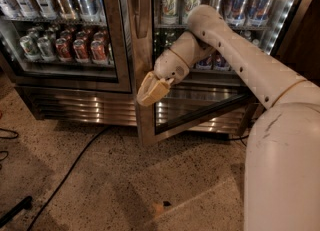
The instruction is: Close right fridge door
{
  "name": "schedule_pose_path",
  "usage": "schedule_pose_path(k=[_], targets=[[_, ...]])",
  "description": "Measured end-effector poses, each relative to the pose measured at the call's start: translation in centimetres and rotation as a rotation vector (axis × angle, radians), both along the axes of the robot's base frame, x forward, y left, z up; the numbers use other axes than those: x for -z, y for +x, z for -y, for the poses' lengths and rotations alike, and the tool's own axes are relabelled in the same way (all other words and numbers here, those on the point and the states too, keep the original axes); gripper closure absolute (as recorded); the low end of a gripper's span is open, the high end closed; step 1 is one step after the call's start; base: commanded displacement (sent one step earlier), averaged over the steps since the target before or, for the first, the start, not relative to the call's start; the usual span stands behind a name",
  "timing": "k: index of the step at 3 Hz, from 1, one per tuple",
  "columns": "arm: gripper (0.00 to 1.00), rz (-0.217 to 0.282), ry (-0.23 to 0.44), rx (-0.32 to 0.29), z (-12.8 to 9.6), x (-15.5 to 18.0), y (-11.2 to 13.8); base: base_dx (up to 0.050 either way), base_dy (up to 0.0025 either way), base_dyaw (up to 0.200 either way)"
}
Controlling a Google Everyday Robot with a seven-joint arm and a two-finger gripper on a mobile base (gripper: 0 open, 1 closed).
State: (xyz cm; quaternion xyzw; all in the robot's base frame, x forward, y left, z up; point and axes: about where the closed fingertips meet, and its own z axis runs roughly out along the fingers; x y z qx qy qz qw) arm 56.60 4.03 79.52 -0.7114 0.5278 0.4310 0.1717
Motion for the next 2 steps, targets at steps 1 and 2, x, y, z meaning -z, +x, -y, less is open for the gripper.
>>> schedule_pose_path(k=[1,2], targets=[[1.00,0.000,0.000,0.000,0.00,0.00,0.00,0.045,0.00193,0.081],[1.00,0.000,0.000,0.000,0.00,0.00,0.00,0.050,-0.00002,0.000]])
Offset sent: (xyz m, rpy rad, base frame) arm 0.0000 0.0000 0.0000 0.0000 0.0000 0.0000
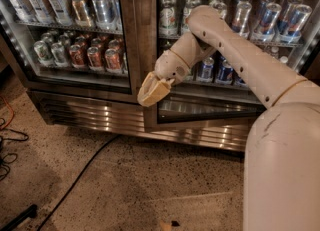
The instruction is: Close right fridge door
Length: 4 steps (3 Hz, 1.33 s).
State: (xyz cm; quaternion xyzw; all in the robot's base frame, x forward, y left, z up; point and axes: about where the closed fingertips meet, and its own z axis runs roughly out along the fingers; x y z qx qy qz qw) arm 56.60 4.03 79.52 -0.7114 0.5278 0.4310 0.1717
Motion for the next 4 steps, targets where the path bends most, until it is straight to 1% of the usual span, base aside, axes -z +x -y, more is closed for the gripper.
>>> schedule_pose_path(k=[3,4], targets=[[1.00,0.000,0.000,0.000,0.00,0.00,0.00,0.050,0.00000,0.000],[1.00,0.000,0.000,0.000,0.00,0.00,0.00,0.000,0.00000,0.000]])
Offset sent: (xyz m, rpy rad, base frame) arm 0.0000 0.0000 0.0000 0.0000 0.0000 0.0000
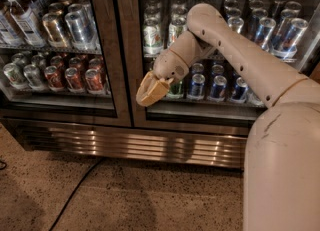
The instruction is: Close right fridge door
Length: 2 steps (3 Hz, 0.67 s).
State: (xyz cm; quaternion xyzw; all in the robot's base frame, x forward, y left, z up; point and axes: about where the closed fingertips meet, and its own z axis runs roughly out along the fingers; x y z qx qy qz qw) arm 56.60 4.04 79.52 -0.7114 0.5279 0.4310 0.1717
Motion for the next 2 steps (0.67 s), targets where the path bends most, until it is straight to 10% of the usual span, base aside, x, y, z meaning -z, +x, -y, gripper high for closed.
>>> schedule_pose_path(k=[2], targets=[[0.58,0.009,-0.021,0.014,-0.99,0.54,0.44,0.000,0.00000,0.000]])
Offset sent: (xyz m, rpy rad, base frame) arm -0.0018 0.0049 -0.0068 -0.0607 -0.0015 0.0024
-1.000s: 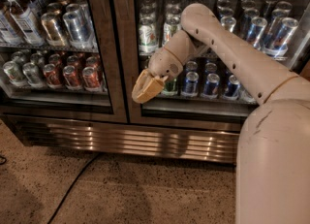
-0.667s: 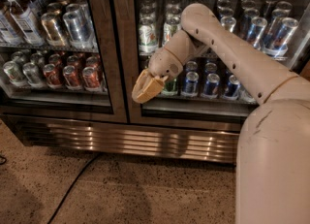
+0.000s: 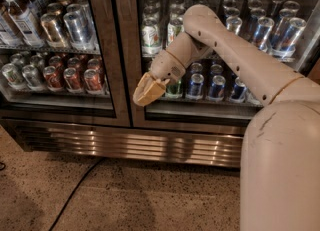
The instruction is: Close right fridge door
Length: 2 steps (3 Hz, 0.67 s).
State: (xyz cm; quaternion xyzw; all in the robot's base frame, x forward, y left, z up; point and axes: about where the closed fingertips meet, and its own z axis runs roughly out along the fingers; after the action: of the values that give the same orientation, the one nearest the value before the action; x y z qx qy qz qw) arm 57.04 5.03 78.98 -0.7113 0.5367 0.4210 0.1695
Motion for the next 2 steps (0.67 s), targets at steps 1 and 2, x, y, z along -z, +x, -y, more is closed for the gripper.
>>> schedule_pose_path(k=[1,2], targets=[[0.35,-0.002,-0.015,0.004,-0.2,0.2,-0.1,0.000,0.00000,0.000],[0.11,0.037,0.000,0.020,0.2,0.1,-1.8,0.000,0.00000,0.000]])
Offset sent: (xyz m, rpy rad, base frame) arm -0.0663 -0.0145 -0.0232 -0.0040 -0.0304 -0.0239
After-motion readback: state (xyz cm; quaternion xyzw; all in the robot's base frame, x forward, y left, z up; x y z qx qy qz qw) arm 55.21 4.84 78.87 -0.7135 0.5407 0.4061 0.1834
